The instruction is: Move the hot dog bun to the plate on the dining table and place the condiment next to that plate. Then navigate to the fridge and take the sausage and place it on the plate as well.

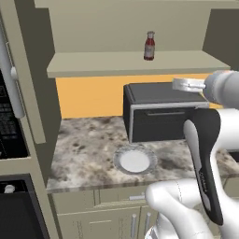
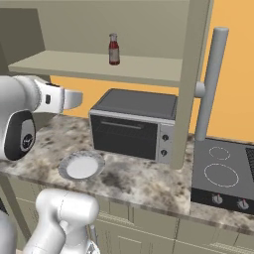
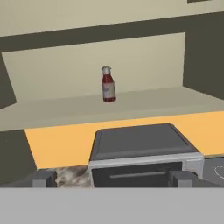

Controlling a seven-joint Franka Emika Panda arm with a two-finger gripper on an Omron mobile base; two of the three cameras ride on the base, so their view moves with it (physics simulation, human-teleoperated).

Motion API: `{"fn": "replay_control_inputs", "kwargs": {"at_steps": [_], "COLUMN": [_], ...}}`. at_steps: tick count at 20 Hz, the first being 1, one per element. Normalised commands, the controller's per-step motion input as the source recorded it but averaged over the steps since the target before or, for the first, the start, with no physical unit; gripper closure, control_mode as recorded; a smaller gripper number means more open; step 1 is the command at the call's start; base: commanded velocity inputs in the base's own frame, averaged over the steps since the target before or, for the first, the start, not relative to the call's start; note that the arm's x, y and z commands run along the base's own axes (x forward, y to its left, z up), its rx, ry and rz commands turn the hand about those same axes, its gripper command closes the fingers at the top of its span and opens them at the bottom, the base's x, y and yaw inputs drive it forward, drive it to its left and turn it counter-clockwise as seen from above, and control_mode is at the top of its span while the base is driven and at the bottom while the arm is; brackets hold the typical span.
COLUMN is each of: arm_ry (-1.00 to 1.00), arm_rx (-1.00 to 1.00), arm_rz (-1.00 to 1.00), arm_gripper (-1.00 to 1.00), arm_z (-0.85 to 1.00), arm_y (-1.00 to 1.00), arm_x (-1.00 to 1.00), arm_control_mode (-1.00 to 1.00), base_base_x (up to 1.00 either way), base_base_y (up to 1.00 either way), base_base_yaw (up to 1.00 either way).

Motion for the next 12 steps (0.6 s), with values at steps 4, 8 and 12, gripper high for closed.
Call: {"fn": "replay_control_inputs", "kwargs": {"at_steps": [4,8,12], "arm_ry": [-0.19,-0.24,-0.09], "arm_rx": [0.0,0.0,-0.01], "arm_rz": [0.01,0.0,-0.02], "arm_gripper": [-1.0,-1.0,-1.0], "arm_z": [0.4,0.31,0.21], "arm_y": [-0.16,-0.02,-0.01], "arm_x": [0.18,0.03,0.03], "arm_control_mode": [-1.0,-1.0,-1.0], "base_base_x": [0.0,0.0,0.0], "base_base_y": [0.0,0.0,0.0], "base_base_yaw": [0.0,0.0,0.0]}}
